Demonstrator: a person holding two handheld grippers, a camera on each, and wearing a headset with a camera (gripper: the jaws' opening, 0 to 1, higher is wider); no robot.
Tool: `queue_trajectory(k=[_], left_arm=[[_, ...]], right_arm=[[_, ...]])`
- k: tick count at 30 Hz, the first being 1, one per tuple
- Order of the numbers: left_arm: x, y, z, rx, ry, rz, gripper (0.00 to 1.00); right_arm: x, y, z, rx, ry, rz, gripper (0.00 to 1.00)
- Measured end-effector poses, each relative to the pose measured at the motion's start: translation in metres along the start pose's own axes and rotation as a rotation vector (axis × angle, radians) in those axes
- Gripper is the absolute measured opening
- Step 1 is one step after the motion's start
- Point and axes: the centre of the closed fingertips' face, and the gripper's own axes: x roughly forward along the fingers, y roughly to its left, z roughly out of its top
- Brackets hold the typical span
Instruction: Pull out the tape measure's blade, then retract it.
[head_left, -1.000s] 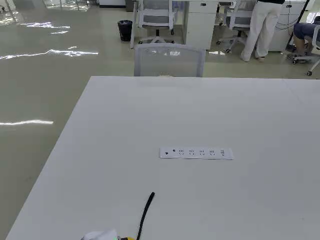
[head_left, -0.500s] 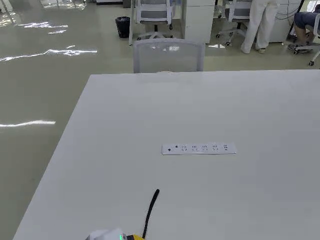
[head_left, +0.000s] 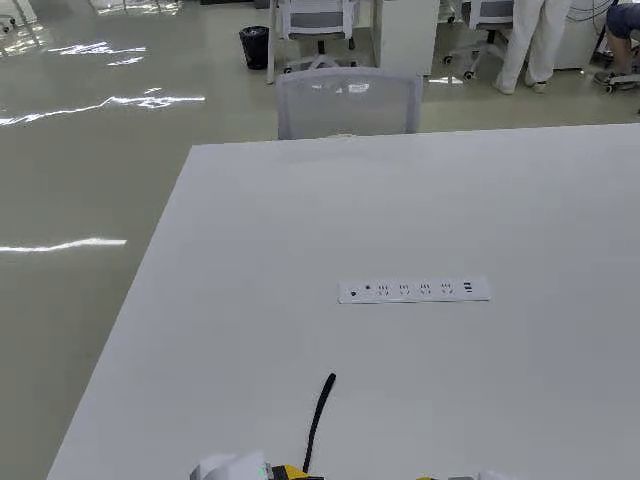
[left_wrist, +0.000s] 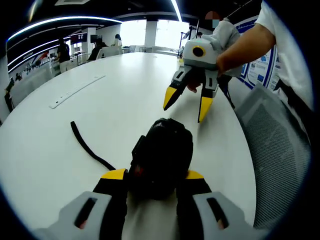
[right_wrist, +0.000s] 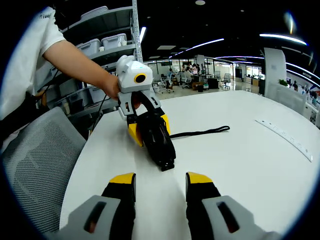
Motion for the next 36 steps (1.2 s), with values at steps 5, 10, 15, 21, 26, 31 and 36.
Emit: queue_trajectory(k=[5,10,15,21,26,31,36], left_arm=[[0.000,0.000,0.000,-0.003,-0.002,-0.001,0.35],[0.000,0.000,0.000,-0.004,-0.002,0.002,0.35],[0.000,0.000,0.000,-0.005,-0.003,0.002,0.35],[0.000,0.000,0.000,-0.005,-0.002,0.002,0.35],[0.000,0.000,0.000,-0.009,-0.005,0.002,0.35],[0.000,0.000,0.000,-0.009,-0.007,0.003,0.35],[-0.001,0.000,0.001,-0.006,-0.006,0.003,0.35]], right_arm=[[0.011,0.000,-0.003,-0.011,0.012,0.011,0.38],[0.019,0.001,-0.002,-0.009,0.013,0.025,0.37],[0.026,-0.001,-0.003,-0.008,0.012,0.035,0.36],[0.032,-0.001,-0.002,-0.010,0.012,0.048,0.34],[0.039,-0.001,-0.004,-0.018,0.019,0.063,0.32],[0.044,-0.003,-0.007,-0.021,0.019,0.068,0.31],[0.047,-0.004,-0.007,-0.028,0.021,0.073,0.31]])
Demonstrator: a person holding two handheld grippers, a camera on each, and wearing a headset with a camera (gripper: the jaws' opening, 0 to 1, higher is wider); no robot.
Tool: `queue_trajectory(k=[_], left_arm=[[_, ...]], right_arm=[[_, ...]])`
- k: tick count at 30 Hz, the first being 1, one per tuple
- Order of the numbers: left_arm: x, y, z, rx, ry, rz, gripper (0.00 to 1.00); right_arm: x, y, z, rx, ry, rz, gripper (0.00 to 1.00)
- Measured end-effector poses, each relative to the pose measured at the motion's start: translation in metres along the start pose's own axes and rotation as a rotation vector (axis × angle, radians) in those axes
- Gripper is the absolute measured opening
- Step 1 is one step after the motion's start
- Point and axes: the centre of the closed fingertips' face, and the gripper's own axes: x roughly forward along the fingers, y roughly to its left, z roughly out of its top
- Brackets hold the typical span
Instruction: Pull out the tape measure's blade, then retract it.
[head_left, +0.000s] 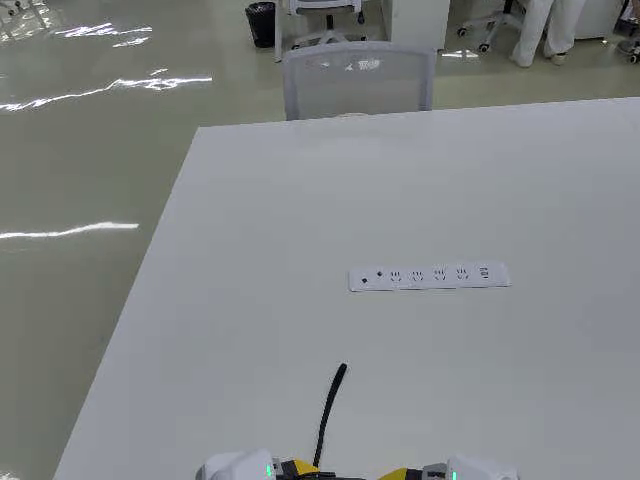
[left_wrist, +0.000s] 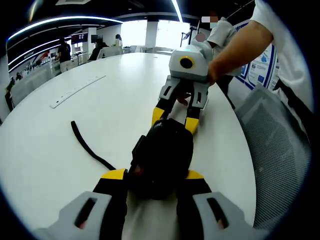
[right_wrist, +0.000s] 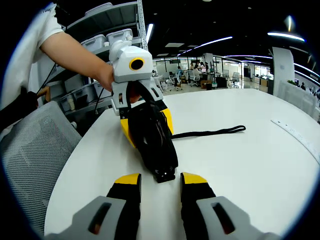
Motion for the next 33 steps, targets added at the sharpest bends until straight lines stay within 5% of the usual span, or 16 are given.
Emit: queue_trajectory(k=[14,33], left_arm=[[0.001,0.000,0.000,0.005,0.001,-0.001,0.34],[0.001,-0.001,0.000,0.008,0.000,-0.004,0.34]], right_arm=[[0.011,-0.002,-0.001,-0.025,-0.004,0.015,0.20],[0.009,-0.003,-0.001,-0.057,-0.010,0.034,0.18]])
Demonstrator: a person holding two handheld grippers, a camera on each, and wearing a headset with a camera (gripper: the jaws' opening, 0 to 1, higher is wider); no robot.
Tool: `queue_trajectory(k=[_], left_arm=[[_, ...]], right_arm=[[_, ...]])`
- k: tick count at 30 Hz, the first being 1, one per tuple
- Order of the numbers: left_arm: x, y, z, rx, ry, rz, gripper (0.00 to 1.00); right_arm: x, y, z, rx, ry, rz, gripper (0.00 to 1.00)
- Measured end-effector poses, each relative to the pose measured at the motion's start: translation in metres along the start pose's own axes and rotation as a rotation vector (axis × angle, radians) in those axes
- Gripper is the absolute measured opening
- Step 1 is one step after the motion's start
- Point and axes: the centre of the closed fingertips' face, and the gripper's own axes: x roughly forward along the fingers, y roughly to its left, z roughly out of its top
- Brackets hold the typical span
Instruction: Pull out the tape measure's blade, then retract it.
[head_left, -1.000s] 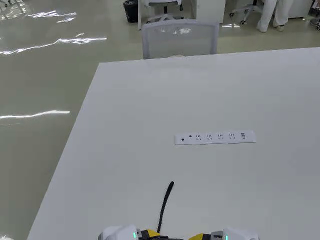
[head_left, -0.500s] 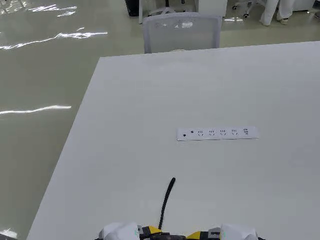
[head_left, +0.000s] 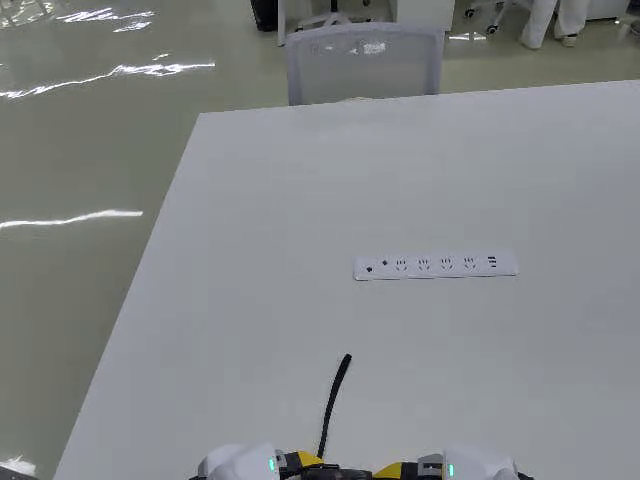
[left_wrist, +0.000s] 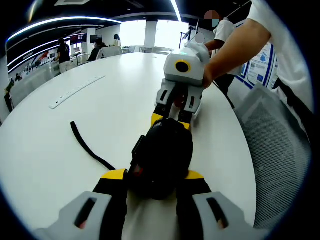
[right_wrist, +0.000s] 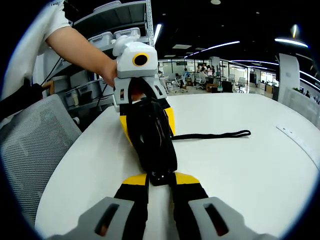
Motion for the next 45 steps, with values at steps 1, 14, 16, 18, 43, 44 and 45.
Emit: queue_trajectory(k=[1,14,16,18,43,44,45], left_arm=[[0.0000,0.0000,0.0001,0.000,0.000,0.000,0.34],[0.0001,0.0001,0.0001,0.004,0.002,-0.003,0.34],[-0.0001,0.0000,0.0002,0.004,0.002,-0.004,0.34],[-0.0002,0.0001,0.0001,0.005,0.002,-0.003,0.34],[0.0051,-0.0002,0.0042,0.009,-0.016,-0.004,0.34],[0.0054,-0.0003,0.0043,0.012,-0.015,-0.004,0.33],[0.0057,-0.0007,0.0046,0.012,-0.016,-0.005,0.33]], right_arm=[[-0.0001,-0.0003,-0.0002,-0.002,-0.001,0.002,0.17],[-0.0020,-0.0011,-0.0013,-0.006,-0.004,0.010,0.15],[-0.0019,-0.0010,-0.0020,-0.007,-0.005,0.011,0.15],[-0.0020,-0.0003,-0.0012,-0.012,-0.005,0.012,0.15],[-0.0082,-0.0014,-0.0050,-0.014,-0.008,-0.012,0.12],[-0.0088,-0.0014,-0.0055,-0.016,-0.007,-0.012,0.12],[-0.0091,-0.0016,-0.0057,-0.018,-0.007,-0.013,0.12]])
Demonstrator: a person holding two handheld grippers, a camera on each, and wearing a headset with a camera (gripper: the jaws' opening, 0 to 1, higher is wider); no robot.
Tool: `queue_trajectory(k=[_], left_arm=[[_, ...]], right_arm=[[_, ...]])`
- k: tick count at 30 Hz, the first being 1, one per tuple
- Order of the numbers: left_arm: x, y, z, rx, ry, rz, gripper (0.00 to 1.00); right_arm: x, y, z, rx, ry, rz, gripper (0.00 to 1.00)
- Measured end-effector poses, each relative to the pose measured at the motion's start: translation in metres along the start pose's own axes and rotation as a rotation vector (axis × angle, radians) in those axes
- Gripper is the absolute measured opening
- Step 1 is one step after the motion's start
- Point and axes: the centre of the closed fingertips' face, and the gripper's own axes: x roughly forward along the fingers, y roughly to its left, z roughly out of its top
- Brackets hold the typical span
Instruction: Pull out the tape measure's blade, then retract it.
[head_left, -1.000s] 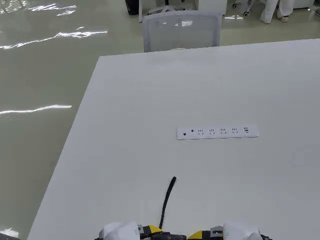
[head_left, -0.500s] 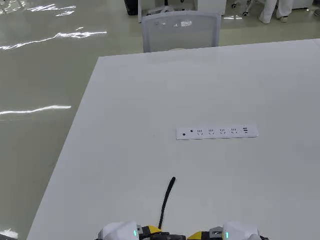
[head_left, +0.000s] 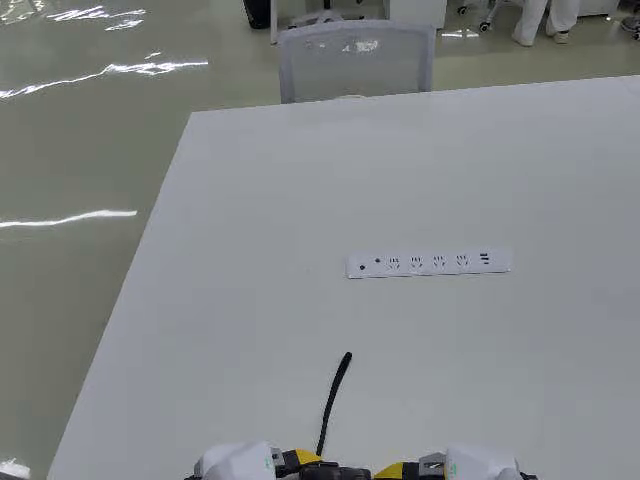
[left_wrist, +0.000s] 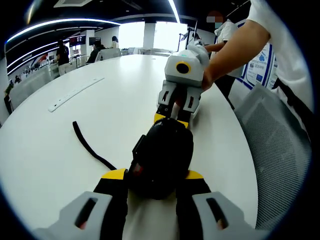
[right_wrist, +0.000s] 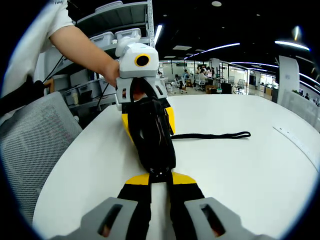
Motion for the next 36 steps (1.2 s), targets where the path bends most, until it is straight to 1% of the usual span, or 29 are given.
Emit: queue_trajectory(k=[20,26,31,36], left_arm=[[0.000,0.001,-0.002,0.000,0.012,0.002,0.32],[0.000,0.002,-0.002,-0.001,0.010,0.002,0.31],[0.000,0.002,-0.002,0.000,0.015,0.002,0.31],[0.001,0.001,-0.002,-0.001,0.014,-0.003,0.31]], right_arm=[[-0.003,0.001,0.001,0.001,0.006,-0.011,0.11],[-0.010,0.000,-0.005,0.012,0.003,-0.016,0.10],[-0.018,0.000,-0.008,0.026,0.000,-0.018,0.10],[-0.020,0.001,-0.009,0.031,0.000,-0.016,0.10]])
